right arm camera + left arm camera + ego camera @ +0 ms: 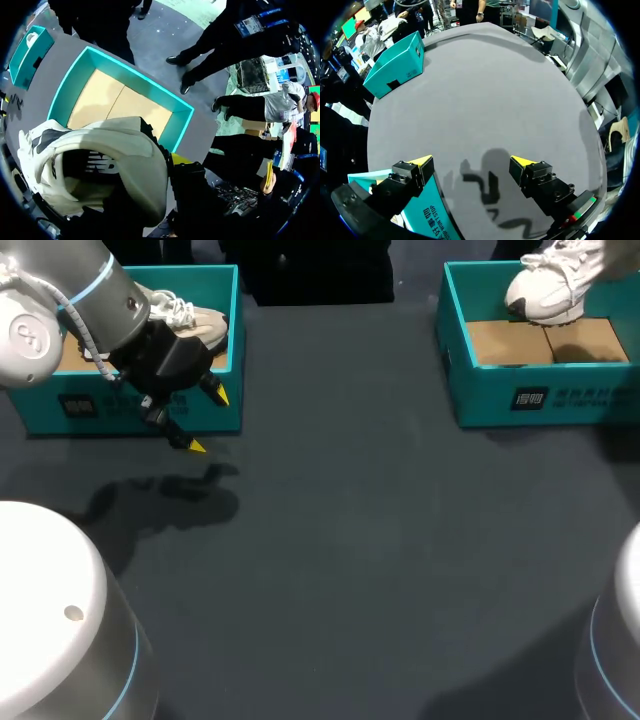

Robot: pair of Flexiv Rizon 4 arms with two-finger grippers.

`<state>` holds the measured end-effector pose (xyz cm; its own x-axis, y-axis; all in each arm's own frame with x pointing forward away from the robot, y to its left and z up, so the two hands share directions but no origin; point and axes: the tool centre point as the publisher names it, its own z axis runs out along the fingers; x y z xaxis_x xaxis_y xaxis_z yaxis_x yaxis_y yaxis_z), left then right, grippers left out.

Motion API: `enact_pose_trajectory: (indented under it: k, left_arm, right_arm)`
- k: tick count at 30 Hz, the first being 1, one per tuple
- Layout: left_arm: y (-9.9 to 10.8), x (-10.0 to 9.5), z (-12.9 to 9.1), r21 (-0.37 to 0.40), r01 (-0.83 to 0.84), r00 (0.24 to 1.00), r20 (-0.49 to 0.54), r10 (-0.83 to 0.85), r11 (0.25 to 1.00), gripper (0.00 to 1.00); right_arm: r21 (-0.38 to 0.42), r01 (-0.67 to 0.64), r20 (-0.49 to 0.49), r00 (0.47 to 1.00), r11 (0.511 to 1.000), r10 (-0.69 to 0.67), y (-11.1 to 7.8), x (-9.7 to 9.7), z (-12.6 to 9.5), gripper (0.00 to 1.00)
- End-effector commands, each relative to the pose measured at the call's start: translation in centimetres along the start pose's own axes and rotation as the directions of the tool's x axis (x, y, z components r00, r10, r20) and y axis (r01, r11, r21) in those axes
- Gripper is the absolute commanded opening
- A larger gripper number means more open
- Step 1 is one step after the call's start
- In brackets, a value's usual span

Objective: Take the shoe out of the shoebox, open the shoe tongue, remove and reinsert the insole, then place the shoe into the shoebox

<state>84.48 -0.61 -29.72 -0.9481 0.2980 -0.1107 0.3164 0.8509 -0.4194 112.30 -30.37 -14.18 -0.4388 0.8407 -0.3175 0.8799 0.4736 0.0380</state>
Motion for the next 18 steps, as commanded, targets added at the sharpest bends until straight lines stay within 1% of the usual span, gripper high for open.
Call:
enact_pose_trajectory:
  k: [1,3,7,8,10,13,15,16,18]
  left_arm:
    - [0.0,0.0,0.0,-0.003,0.000,1.000,0.000,0.000,1.000,1.00]
    - [0.0,0.0,0.0,-0.003,0.000,1.000,0.000,0.000,1.000,1.00]
    - [0.0,0.0,0.0,-0.003,0.000,1.000,0.000,0.000,1.000,1.00]
    - [0.0,0.0,0.0,-0.003,0.000,1.000,0.000,0.000,1.000,1.00]
    - [0.0,0.0,0.0,-0.003,0.000,1.000,0.000,0.000,1.000,1.00]
    - [0.0,0.0,0.0,-0.003,0.000,1.000,0.000,0.000,1.000,1.00]
    - [0.0,0.0,0.0,-0.003,0.000,1.000,0.000,0.000,1.000,1.00]
    - [0.0,0.0,0.0,-0.003,0.000,1.000,0.000,0.000,1.000,1.00]
    - [0.0,0.0,0.0,-0.003,0.000,1.000,0.000,0.000,1.000,1.00]
  right_arm:
    - [0.022,-0.060,-0.021,0.998,0.998,0.060,0.8,-0.7,0.0,0.00]
    - [0.026,-0.156,-0.058,0.986,0.987,0.158,0.3,-1.1,0.6,0.00]
    - [0.010,-0.262,-0.066,0.963,0.965,0.262,-1.3,-1.4,1.6,0.00]
    - [0.018,-0.310,-0.056,0.949,0.950,0.311,-1.7,-1.6,1.9,0.00]
    - [0.014,-0.335,-0.066,0.940,0.942,0.335,-2.5,-1.7,2.3,0.00]
    - [0.004,-0.414,-0.046,0.909,0.910,0.413,-3.4,-1.6,2.8,0.00]
    - [-0.010,-0.449,-0.059,0.892,0.894,0.448,-4.0,-1.5,3.1,0.00]
    - [-0.002,-0.483,-0.033,0.875,0.876,0.483,-4.2,-1.5,3.2,0.00]
    - [-0.002,-0.483,-0.033,0.875,0.876,0.483,-4.2,-1.5,3.2,0.00]
